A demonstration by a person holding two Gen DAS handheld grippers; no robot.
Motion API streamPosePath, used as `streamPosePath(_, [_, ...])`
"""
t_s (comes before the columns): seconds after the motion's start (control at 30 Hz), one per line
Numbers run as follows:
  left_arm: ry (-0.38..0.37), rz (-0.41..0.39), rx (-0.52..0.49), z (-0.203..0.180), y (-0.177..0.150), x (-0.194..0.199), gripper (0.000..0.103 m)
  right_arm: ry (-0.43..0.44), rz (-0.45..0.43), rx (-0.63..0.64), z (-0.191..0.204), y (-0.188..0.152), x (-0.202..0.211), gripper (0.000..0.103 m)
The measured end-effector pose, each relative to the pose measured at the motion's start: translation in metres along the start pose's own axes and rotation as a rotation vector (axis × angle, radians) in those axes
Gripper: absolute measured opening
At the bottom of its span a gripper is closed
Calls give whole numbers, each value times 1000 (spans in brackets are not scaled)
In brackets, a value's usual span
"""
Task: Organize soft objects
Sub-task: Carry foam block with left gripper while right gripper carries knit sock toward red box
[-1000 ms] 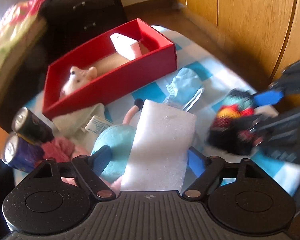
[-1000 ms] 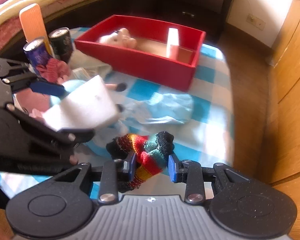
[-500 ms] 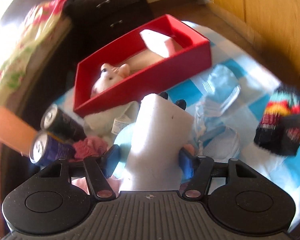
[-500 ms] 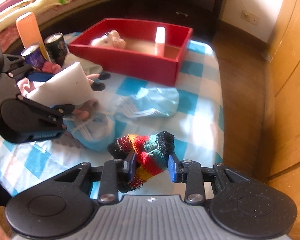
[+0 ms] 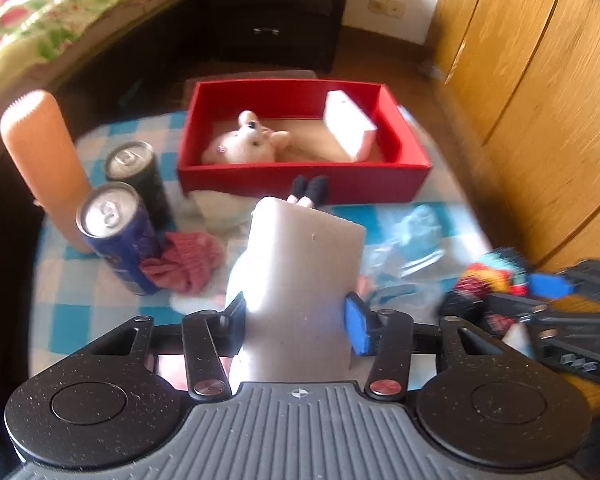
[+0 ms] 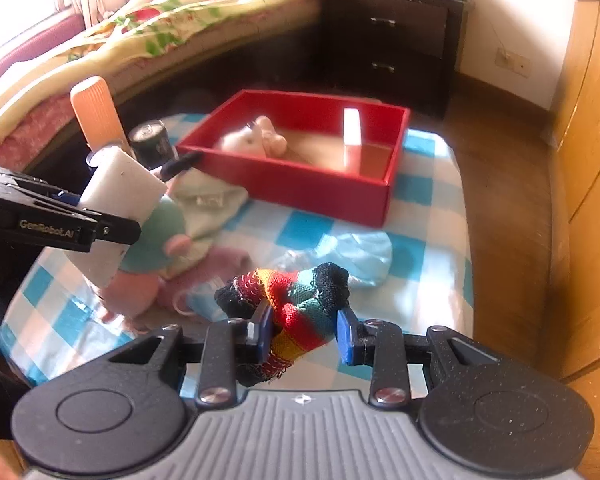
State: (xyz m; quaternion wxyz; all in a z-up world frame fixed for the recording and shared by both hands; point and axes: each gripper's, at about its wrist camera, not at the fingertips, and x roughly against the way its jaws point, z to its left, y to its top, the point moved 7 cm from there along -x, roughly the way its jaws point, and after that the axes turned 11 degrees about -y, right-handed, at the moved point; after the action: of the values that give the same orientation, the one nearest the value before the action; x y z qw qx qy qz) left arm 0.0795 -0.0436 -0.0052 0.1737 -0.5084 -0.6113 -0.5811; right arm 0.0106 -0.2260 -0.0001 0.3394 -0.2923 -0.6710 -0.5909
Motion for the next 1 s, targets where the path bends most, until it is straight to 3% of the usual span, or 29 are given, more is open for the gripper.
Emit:
streamPosePath(0.1, [33,-10,22,12,4,0,45,2,5,2,7,3,-5,10])
streamPosePath(0.17, [-63,-30,72,14,5,6,44,15,8,1,11,5,-8,10])
streamPosePath(0.2, [-75,-43,70,12,7,10,44,24,7,2,13,6,-8,10])
streamPosePath(0.63, [-40,-82,42,20,32,-8,45,-5,-20,-9,11,41,-18,10])
streamPosePath(1.0, [-25,-136,49,25,74,-15,46,-11,-44,31,24,79,-31,10])
